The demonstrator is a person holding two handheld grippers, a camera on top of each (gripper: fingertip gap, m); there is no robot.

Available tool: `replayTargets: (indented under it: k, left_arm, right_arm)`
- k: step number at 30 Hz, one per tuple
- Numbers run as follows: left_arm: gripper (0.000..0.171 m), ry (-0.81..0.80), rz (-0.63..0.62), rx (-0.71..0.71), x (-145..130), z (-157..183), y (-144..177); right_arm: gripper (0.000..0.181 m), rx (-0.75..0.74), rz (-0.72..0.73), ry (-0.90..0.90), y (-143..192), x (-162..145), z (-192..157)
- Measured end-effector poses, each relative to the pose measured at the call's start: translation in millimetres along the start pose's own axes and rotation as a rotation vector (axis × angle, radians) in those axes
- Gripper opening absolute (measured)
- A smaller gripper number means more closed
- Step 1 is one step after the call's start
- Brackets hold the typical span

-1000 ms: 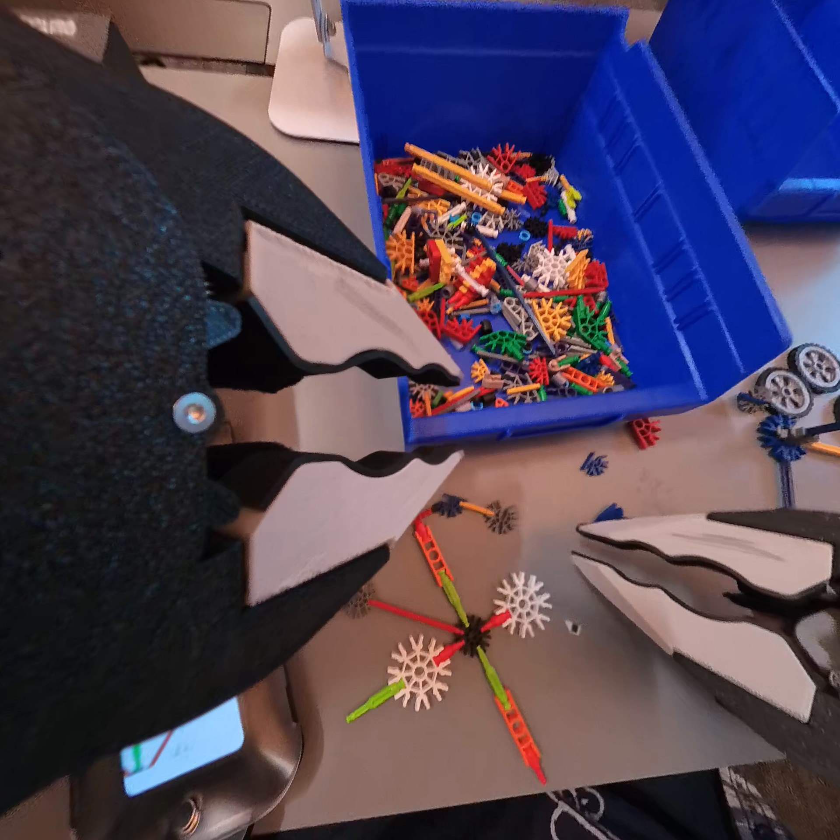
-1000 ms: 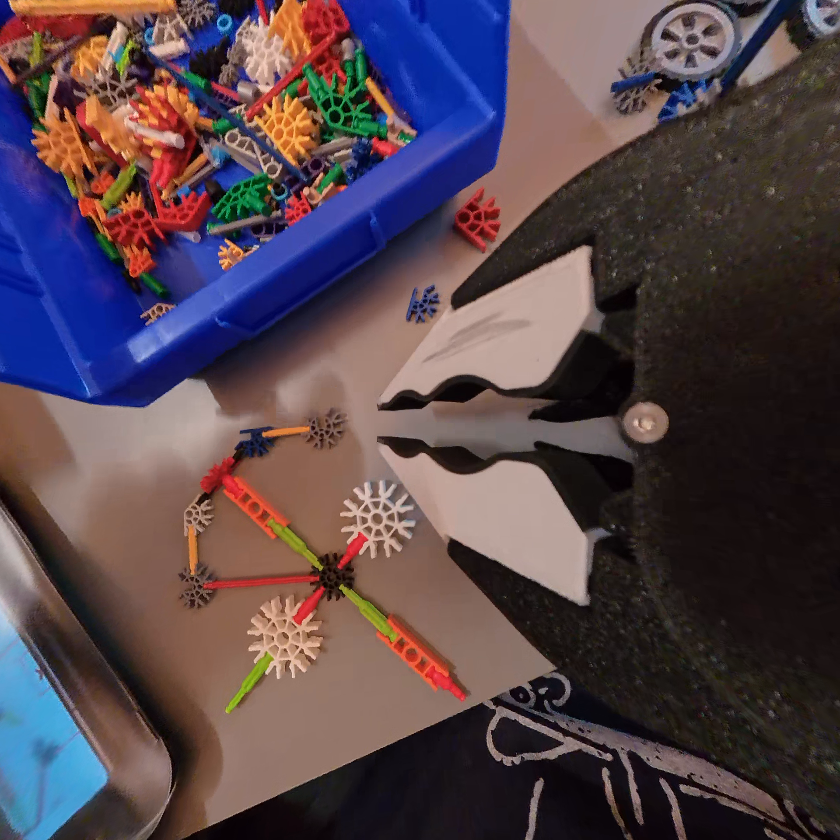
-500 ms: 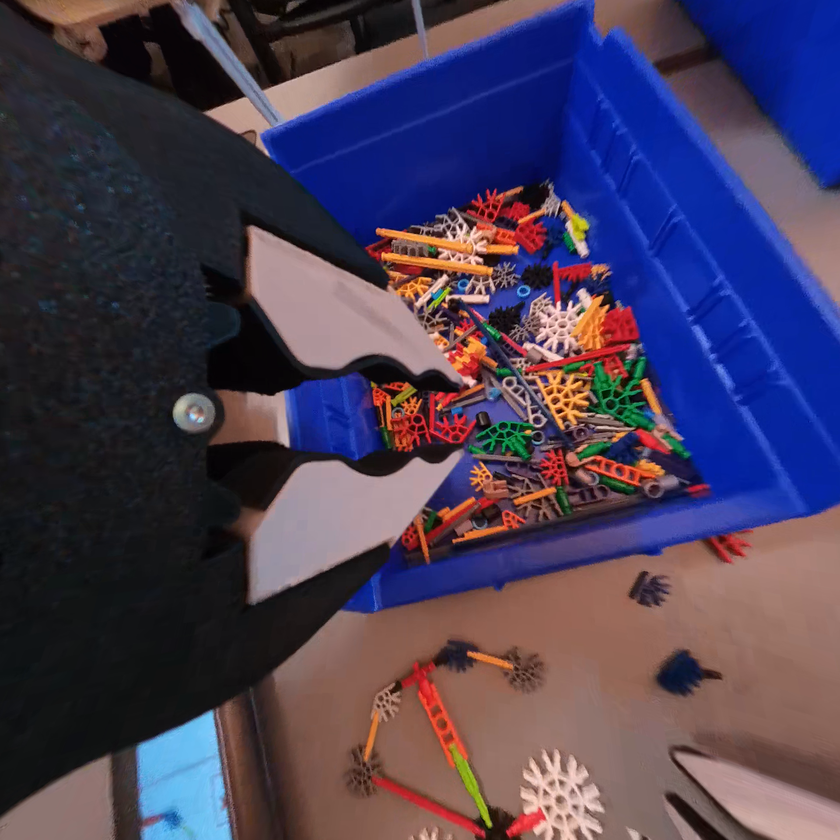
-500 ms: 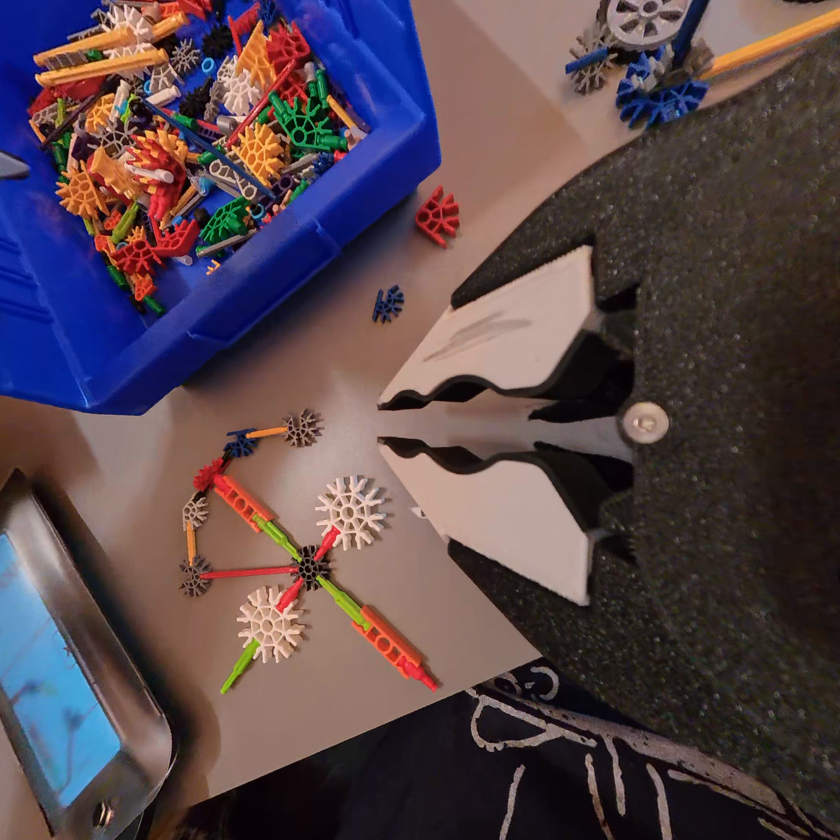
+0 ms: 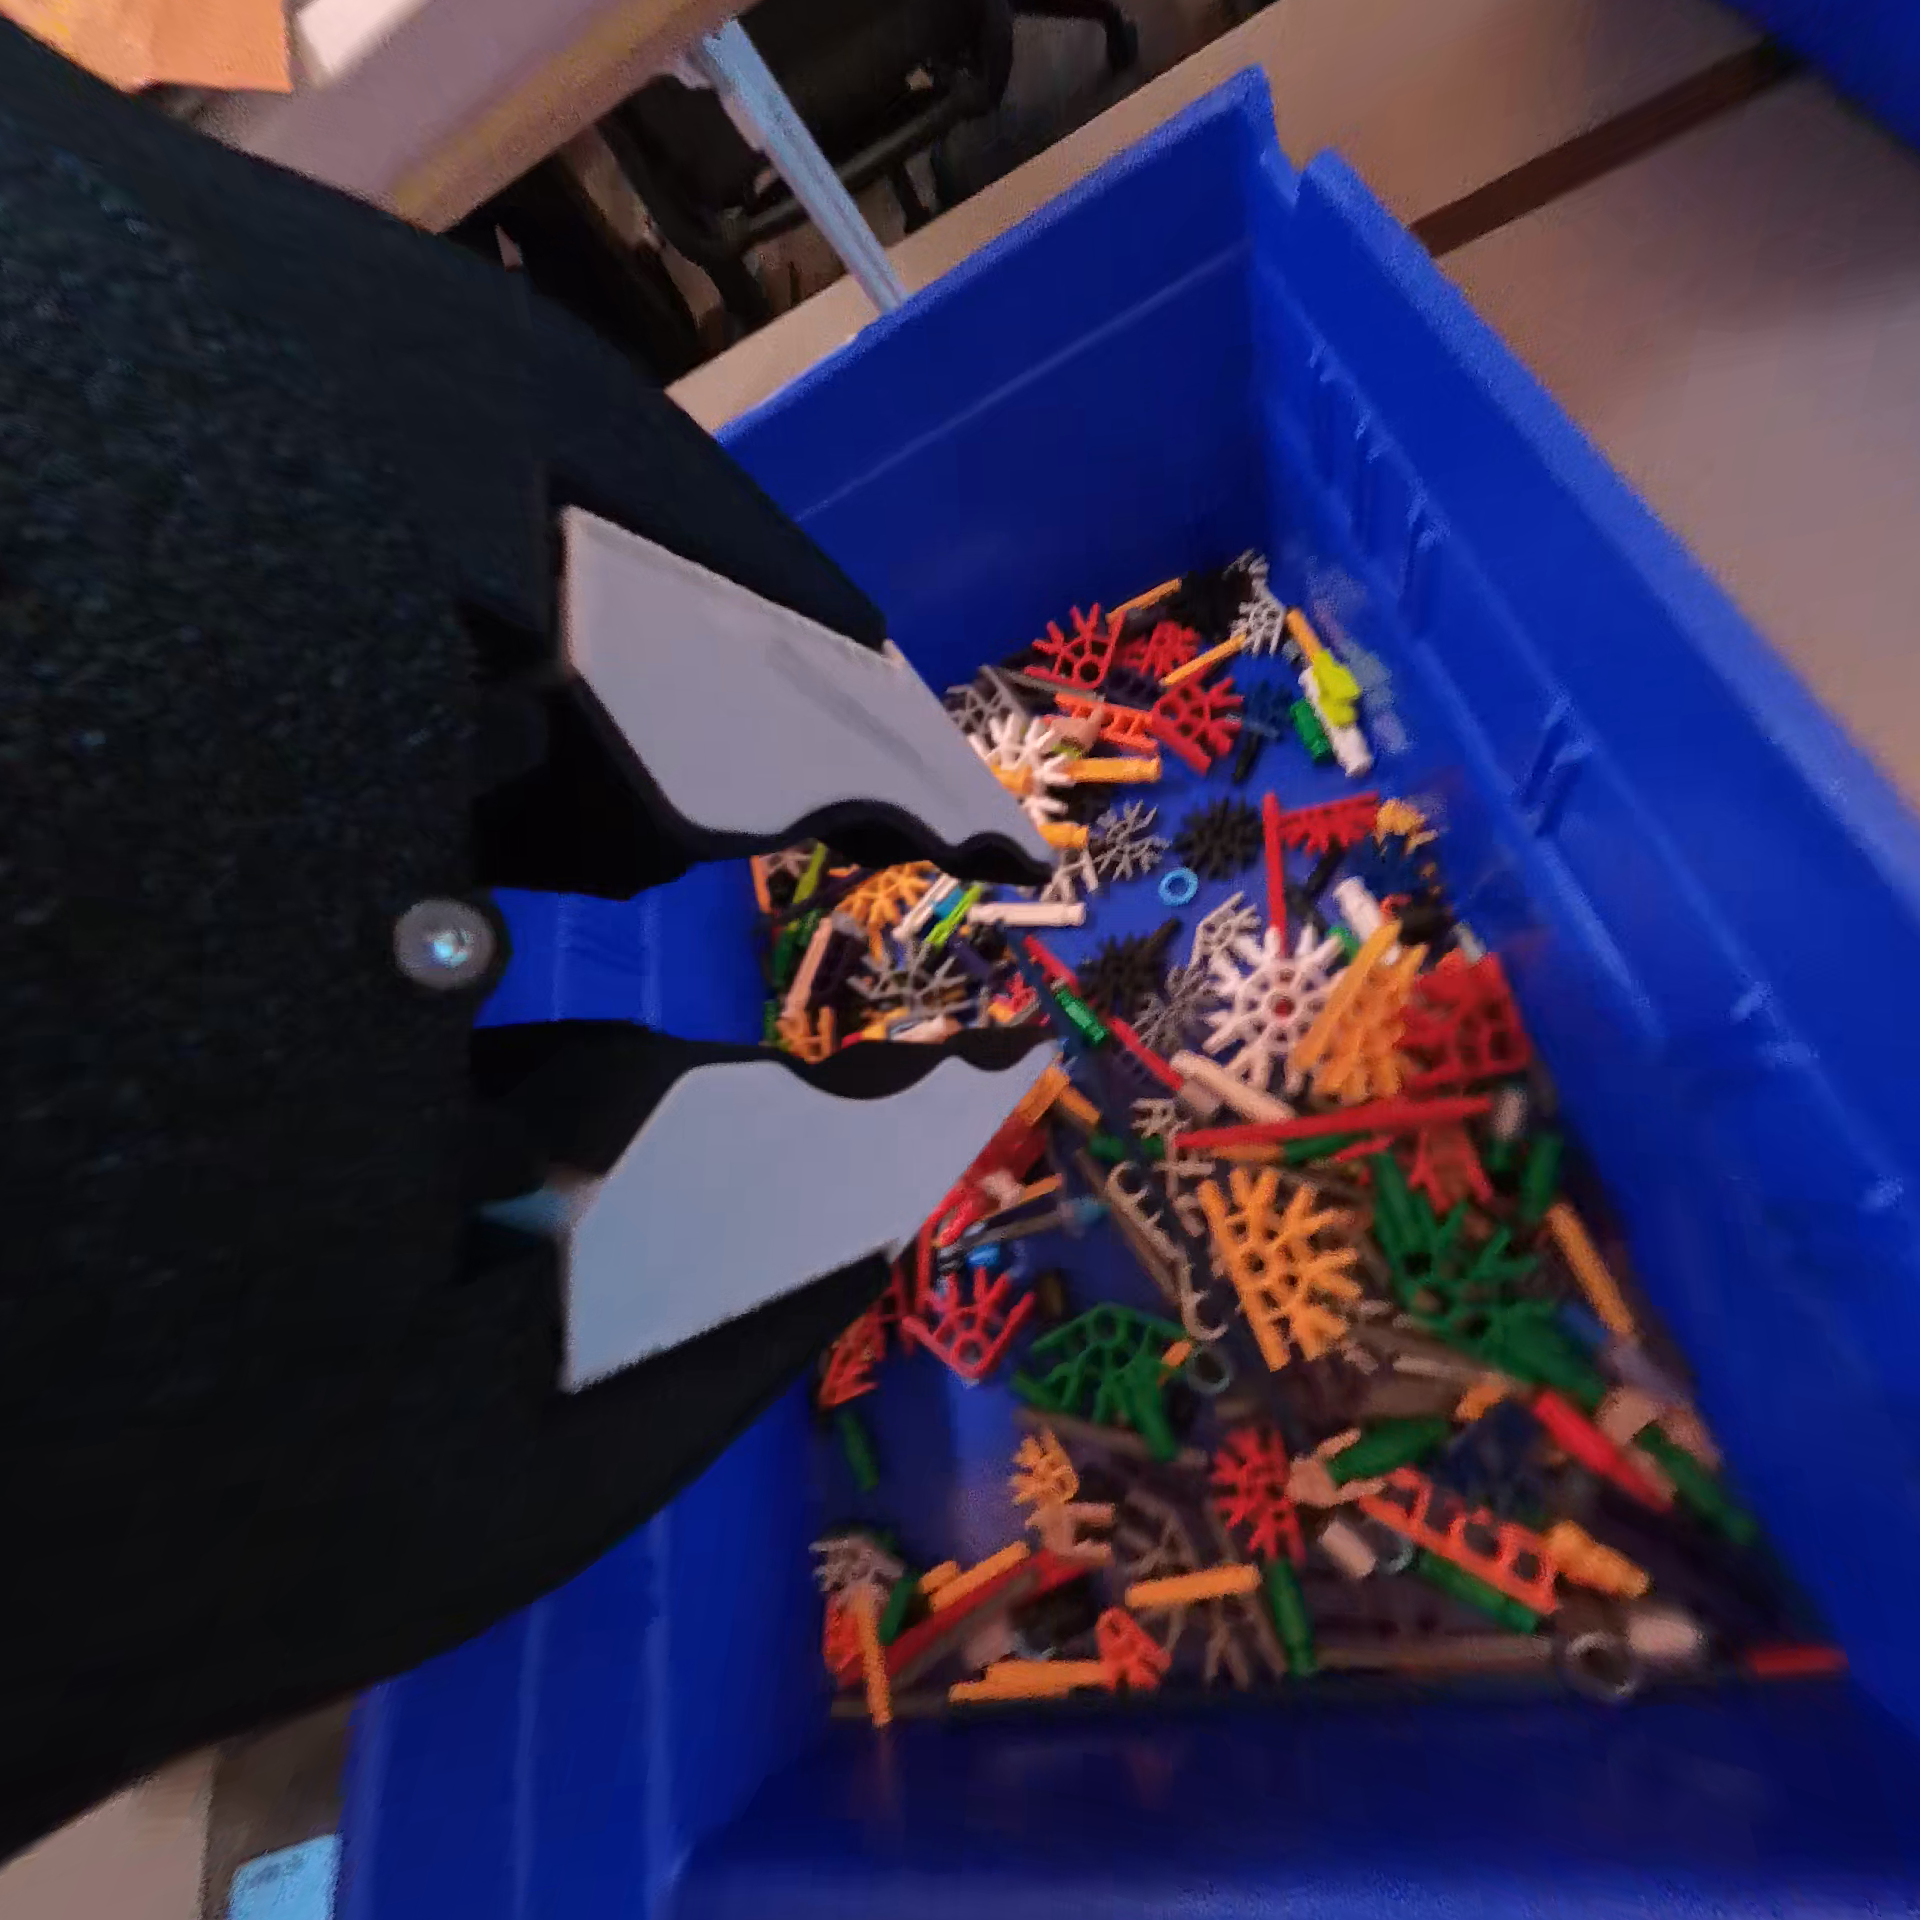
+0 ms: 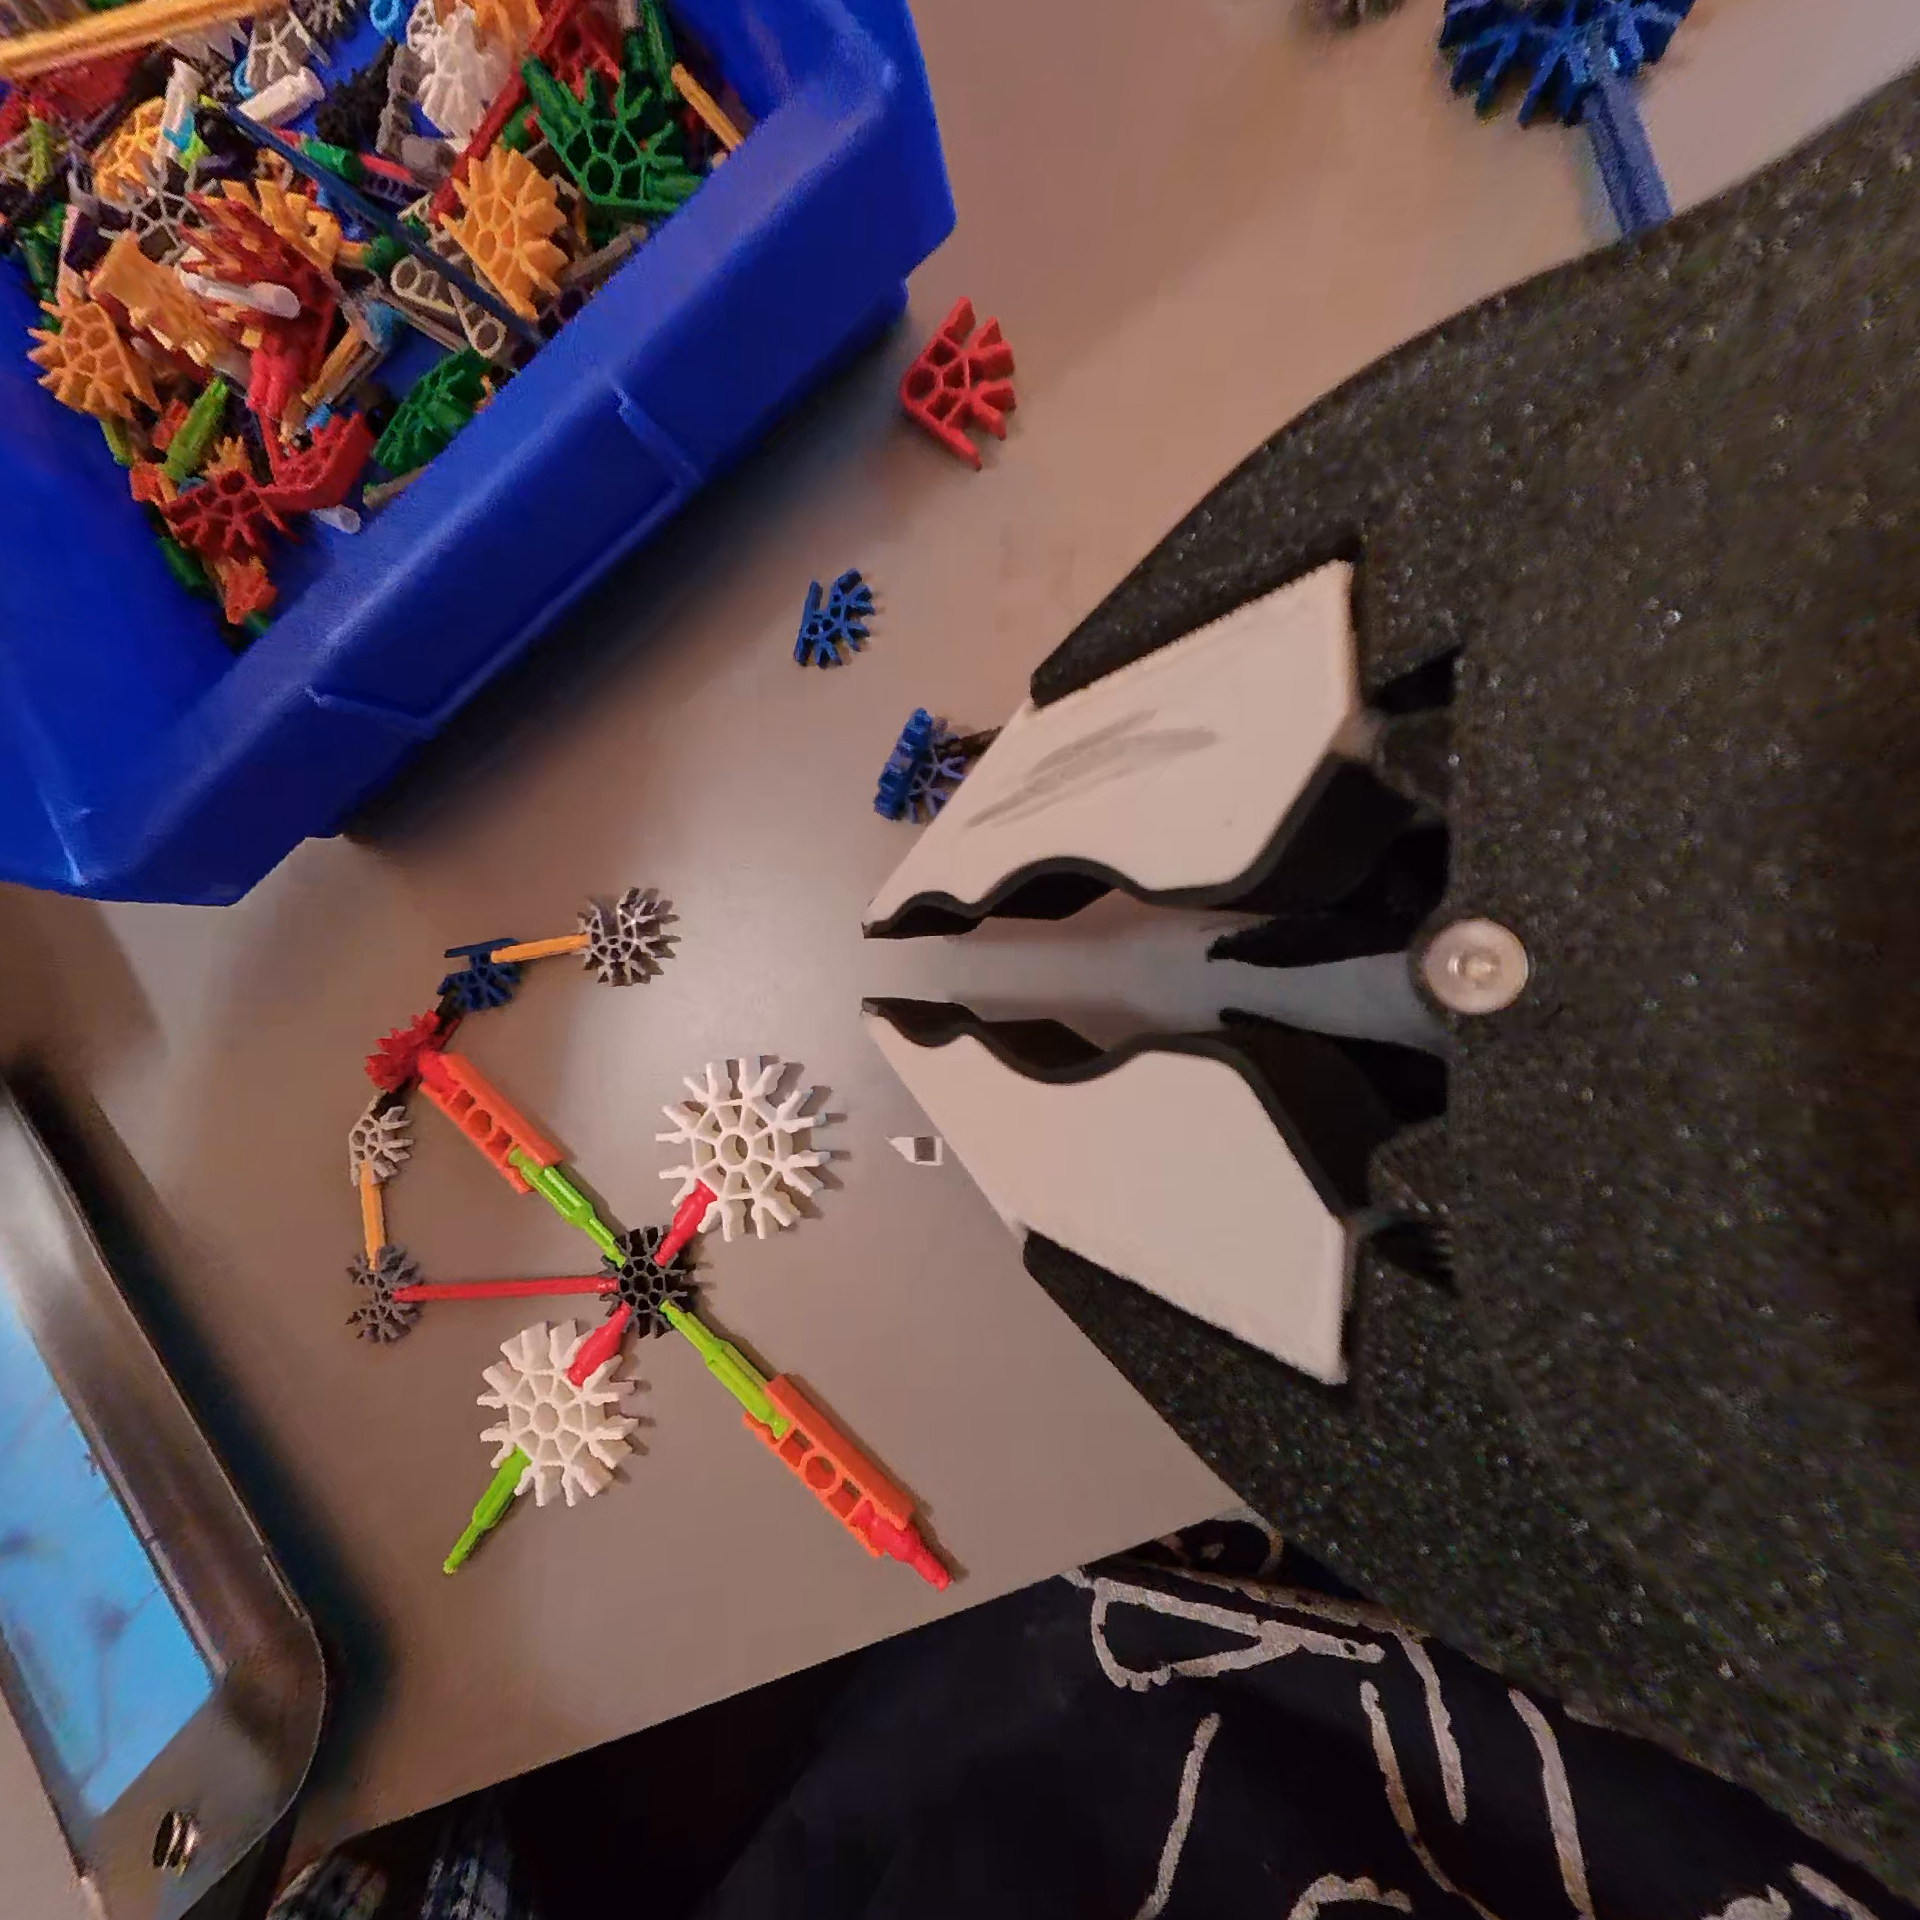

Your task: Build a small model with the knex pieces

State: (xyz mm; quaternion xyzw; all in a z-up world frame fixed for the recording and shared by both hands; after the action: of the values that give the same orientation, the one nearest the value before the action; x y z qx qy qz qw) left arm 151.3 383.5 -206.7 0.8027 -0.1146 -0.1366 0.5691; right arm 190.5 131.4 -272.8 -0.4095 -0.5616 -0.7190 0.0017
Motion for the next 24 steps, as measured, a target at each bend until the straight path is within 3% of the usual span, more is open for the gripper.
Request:
replayTargets:
  k: [3,9,16,24]
  left_arm:
    - [0.025,0.11,0.052,-0.081,16,-14,-12]
    - [0.017,0.384,0.009,-0.37,31,-26,-51]
    - [0.017,0.56,0.028,-0.461,33,-34,-67]
    - [0.016,0.633,-0.015,-0.406,38,-34,-67]
  right_arm:
    - [0.011,0.006,0.001,-0.012,-3,-4,2]
    - [0.011,0.025,0.005,-0.017,-3,-6,2]
    - [0.011,0.039,0.02,-0.021,-3,-5,4]
    - [0.011,0.027,0.039,-0.004,-1,-5,3]
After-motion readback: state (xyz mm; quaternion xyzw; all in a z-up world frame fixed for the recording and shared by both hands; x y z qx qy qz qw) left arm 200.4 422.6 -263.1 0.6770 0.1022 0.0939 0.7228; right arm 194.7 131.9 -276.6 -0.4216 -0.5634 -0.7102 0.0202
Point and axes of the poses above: each gripper's, where its closed fingertips meet, y back along the fingers, x out of its top, z = x × y across the jaws, the point moved 6 cm from there along y, back along the fingers, and after that the axes turned 12 degrees about -z, right-handed, at the moved point
